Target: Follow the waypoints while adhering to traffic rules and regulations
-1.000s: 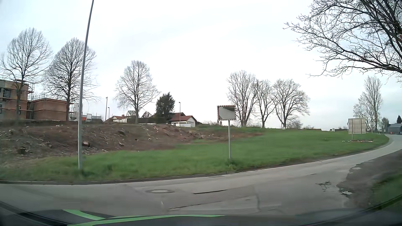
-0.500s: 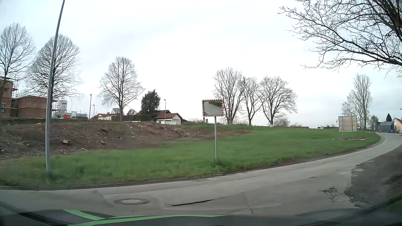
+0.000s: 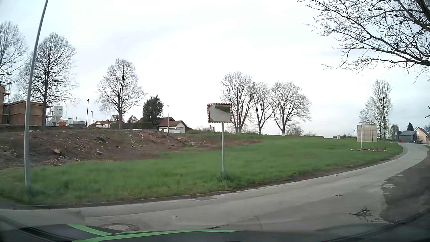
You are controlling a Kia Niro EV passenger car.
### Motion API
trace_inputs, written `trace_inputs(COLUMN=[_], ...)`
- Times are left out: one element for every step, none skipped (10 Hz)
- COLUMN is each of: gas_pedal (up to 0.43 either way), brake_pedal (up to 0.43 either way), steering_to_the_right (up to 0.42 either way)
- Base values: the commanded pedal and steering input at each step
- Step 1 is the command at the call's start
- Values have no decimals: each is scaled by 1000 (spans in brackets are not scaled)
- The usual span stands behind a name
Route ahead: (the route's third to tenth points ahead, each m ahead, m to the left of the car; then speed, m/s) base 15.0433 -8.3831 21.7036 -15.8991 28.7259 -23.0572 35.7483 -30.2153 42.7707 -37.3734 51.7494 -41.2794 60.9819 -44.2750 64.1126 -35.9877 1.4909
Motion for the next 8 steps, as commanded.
trace_inputs(gas_pedal=[0, 0, 0, 87, 150, 157, 189, 209], brake_pedal=[0, 0, 0, 0, 0, 0, 0, 0], steering_to_the_right=[130, 145, 164, 180, 199, 210, 224, 235])
